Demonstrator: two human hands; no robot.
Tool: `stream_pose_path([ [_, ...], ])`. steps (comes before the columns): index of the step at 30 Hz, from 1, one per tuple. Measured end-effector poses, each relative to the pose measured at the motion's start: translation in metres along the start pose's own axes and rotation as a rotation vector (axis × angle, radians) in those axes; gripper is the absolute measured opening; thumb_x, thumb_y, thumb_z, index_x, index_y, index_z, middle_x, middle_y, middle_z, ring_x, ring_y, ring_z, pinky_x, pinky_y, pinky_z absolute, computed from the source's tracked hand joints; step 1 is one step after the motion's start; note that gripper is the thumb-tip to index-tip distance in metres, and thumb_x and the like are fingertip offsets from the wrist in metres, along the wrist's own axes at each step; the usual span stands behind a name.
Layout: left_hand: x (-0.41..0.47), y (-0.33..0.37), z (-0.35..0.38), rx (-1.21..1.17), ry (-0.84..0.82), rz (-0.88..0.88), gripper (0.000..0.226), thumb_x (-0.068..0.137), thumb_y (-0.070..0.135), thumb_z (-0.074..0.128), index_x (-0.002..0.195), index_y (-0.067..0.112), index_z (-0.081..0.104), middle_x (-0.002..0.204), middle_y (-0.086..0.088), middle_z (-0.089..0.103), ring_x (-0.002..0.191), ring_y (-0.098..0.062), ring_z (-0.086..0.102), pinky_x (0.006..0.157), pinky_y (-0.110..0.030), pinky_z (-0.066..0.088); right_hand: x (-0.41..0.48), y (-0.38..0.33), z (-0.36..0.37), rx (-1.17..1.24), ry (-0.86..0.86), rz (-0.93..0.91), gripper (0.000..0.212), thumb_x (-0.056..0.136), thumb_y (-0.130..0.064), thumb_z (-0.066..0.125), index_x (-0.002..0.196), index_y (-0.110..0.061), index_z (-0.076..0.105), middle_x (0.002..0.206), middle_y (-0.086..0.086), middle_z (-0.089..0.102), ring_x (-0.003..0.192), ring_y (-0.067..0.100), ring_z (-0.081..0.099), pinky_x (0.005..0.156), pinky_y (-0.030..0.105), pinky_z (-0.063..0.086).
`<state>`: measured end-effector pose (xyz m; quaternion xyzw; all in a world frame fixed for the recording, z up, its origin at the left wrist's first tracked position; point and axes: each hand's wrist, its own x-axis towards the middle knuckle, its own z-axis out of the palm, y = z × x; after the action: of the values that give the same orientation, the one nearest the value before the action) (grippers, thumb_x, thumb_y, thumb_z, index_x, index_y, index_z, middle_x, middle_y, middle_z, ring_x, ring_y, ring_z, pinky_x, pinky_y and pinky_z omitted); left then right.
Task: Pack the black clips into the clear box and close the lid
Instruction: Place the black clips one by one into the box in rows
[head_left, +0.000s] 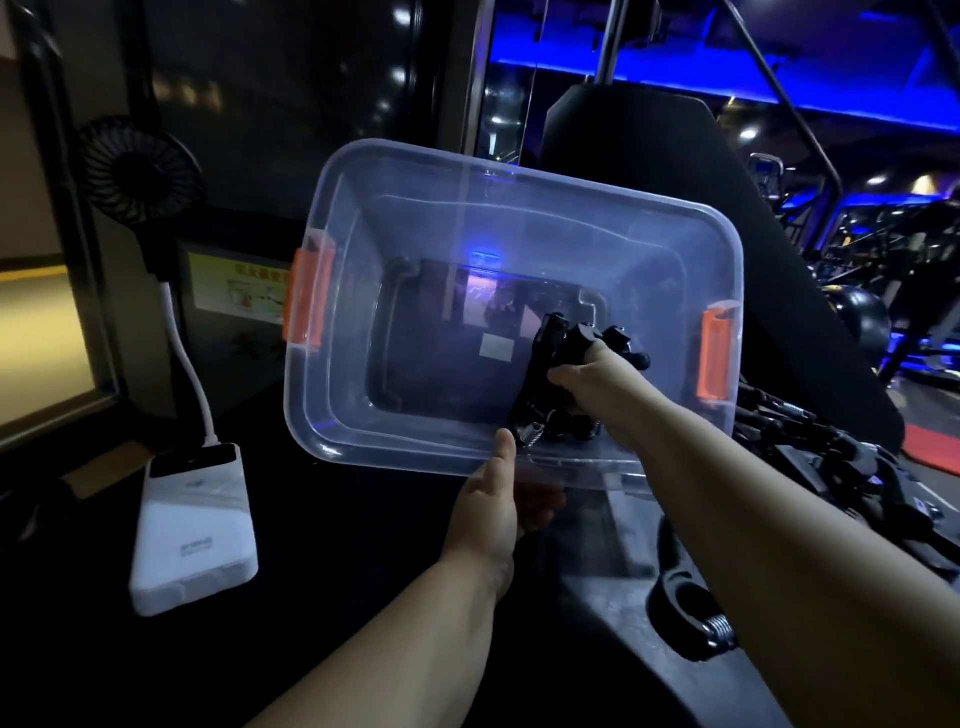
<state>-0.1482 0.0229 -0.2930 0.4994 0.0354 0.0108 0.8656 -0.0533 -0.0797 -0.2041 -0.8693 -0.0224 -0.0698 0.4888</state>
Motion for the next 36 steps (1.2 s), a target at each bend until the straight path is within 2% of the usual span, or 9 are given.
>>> stream_pose_path([
  [5,0.002,-0.001,-0.002,0.003,-0.013,0.001,0.056,0.096,0.049,0.039,0.104,-0.001,0.062,0.070,-0.010,0.071,0.058,-0.016,0.065,0.052,-0.022,0.049,0.006,-0.018,0.012,-0.222,0.078,0.007,0.016,0.077,-0.016,0.066,0.086,-0.010,0.054,0.084,0.013,0.064,0.083,0.033,0.068,0.076,0.045,0.058],
  [9,0.003,-0.003,-0.003,-0.019,0.005,0.015,0.050,0.096,0.047,0.042,0.103,0.003,0.065,0.078,-0.011,0.072,0.066,-0.018,0.066,0.053,-0.022,0.050,0.012,-0.019,0.021,-0.386,0.178,-0.022,0.035,0.080,-0.017,0.061,0.109,-0.016,0.042,0.090,0.004,0.056,0.084,0.029,0.059,0.073,0.034,0.048],
  [12,0.004,-0.005,-0.003,-0.024,0.028,0.019,0.049,0.095,0.046,0.045,0.105,0.003,0.068,0.096,-0.017,0.072,0.078,-0.021,0.067,0.058,-0.022,0.050,0.015,-0.014,0.024,-0.511,0.232,-0.122,0.037,0.082,-0.010,0.055,0.113,-0.016,0.035,0.088,0.003,0.052,0.080,0.028,0.052,0.068,0.033,0.040],
  [18,0.003,-0.004,-0.002,-0.045,0.003,0.018,0.043,0.097,0.037,0.045,0.099,0.000,0.067,0.085,-0.018,0.069,0.065,-0.017,0.066,0.049,-0.019,0.048,0.027,-0.015,0.028,-0.864,0.293,-0.242,0.032,0.081,-0.020,0.059,0.108,-0.014,0.043,0.095,0.011,0.062,0.091,0.032,0.060,0.066,0.031,0.036],
  [21,0.005,-0.006,-0.002,-0.056,-0.001,0.009,0.040,0.097,0.036,0.046,0.093,0.003,0.068,0.085,-0.019,0.069,0.064,-0.017,0.065,0.050,-0.019,0.048,0.032,-0.020,0.030,-1.048,0.343,-0.224,0.038,0.081,-0.029,0.062,0.113,-0.014,0.049,0.113,0.013,0.058,0.108,0.033,0.053,0.076,0.035,0.039],
  [24,0.005,-0.006,-0.003,-0.058,0.006,0.005,0.047,0.097,0.038,0.046,0.101,-0.005,0.066,0.092,-0.024,0.069,0.070,-0.020,0.064,0.051,-0.019,0.048,0.040,-0.022,0.029,-1.168,0.388,-0.289,0.041,0.080,-0.026,0.059,0.119,-0.019,0.051,0.125,0.012,0.046,0.120,0.033,0.039,0.094,0.043,0.036],
  [28,0.005,-0.007,-0.004,-0.049,-0.006,-0.003,0.050,0.096,0.039,0.047,0.103,-0.007,0.064,0.089,-0.023,0.068,0.070,-0.021,0.063,0.051,-0.020,0.048,0.050,-0.015,0.028,-1.207,0.269,-0.503,0.051,0.075,-0.029,0.064,0.125,-0.027,0.053,0.130,0.003,0.040,0.126,0.028,0.031,0.105,0.050,0.028],
  [32,0.008,-0.009,-0.006,-0.025,-0.011,0.014,0.044,0.096,0.040,0.047,0.104,0.002,0.068,0.094,-0.019,0.071,0.077,-0.021,0.066,0.057,-0.022,0.049,0.054,-0.005,0.032,-1.348,0.085,-0.448,0.085,0.066,-0.065,0.069,0.136,-0.024,0.044,0.145,-0.004,0.033,0.143,0.023,0.011,0.109,0.057,0.018],
  [36,0.008,-0.009,-0.005,-0.032,-0.008,0.016,0.040,0.096,0.038,0.047,0.096,0.004,0.068,0.090,-0.020,0.070,0.075,-0.024,0.065,0.055,-0.023,0.049,0.054,-0.004,0.035,-1.403,0.089,-0.443,0.096,0.065,-0.067,0.069,0.143,-0.022,0.036,0.152,-0.003,0.022,0.147,0.024,0.000,0.111,0.061,0.013],
])
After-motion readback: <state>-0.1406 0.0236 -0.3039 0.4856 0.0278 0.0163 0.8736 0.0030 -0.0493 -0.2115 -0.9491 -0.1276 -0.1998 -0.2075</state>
